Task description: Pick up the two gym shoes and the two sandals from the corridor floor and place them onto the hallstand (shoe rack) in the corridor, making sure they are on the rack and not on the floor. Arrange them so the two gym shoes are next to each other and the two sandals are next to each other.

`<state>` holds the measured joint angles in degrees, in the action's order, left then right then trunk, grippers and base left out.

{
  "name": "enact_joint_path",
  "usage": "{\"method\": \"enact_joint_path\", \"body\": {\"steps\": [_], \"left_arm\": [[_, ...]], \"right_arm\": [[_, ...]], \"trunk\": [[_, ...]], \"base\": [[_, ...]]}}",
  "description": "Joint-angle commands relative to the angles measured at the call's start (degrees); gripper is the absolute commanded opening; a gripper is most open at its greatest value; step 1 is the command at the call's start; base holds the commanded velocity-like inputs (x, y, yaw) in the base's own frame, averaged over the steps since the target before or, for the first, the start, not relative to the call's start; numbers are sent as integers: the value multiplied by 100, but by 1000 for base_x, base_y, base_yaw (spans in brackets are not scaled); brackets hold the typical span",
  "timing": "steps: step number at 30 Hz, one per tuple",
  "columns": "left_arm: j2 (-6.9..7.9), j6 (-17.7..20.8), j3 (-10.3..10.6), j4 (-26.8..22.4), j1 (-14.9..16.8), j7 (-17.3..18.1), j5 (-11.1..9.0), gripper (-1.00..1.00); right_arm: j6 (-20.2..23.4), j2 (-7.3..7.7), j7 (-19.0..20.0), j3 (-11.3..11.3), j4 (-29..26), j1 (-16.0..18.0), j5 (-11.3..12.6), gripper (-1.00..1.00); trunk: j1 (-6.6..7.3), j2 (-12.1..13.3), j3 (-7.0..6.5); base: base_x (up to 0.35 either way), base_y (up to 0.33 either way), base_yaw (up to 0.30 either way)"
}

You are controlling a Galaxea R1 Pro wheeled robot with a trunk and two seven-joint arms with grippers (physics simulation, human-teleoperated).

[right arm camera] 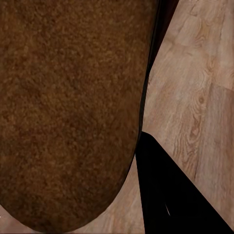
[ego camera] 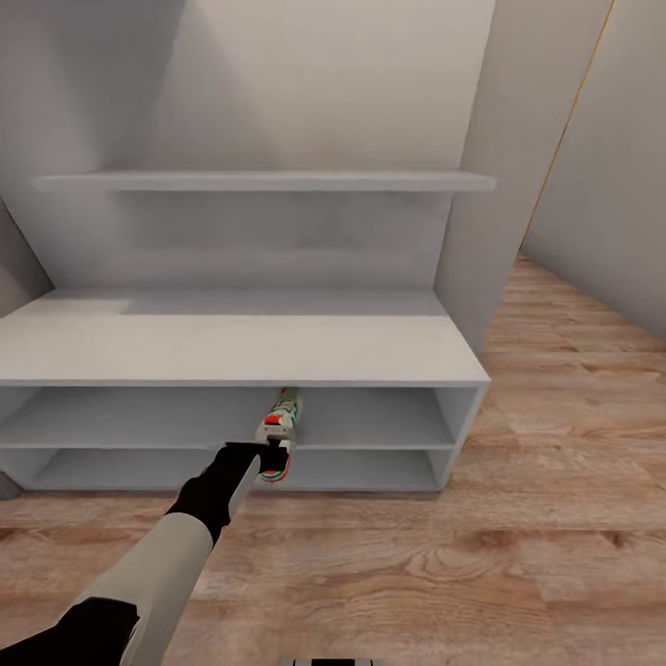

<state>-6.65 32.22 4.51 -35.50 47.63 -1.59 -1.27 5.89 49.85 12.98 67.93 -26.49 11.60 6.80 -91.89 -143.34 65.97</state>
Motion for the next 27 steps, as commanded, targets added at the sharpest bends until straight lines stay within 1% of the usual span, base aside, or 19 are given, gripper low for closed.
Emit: {"method": "enact_joint_path", "body": {"steps": [1,9,18,27], "left_arm": [[3,30,14,-9,2,-16,-14,-100],[14,30,20,-9,-3,-25,-14,-100],[15,22,19,-9,-8,-25,-14,-100],[22,22,0,-9,-16,-25,-14,-100]], "right_arm": [[52,-2,38,36,-6,9,76,-100],[52,-2,36,36,-6,9,76,-100],[52,-8,35,36,-3,9,76,-100],[52,-10,38,36,1,9,76,-100]], "trunk": [[-1,-2,5],[-1,-2,5],[-1,-2,5],[-1,-2,5]], "base": [[254,-165,0],[282,-120,0],[82,-14,0],[231,0,0]]}}
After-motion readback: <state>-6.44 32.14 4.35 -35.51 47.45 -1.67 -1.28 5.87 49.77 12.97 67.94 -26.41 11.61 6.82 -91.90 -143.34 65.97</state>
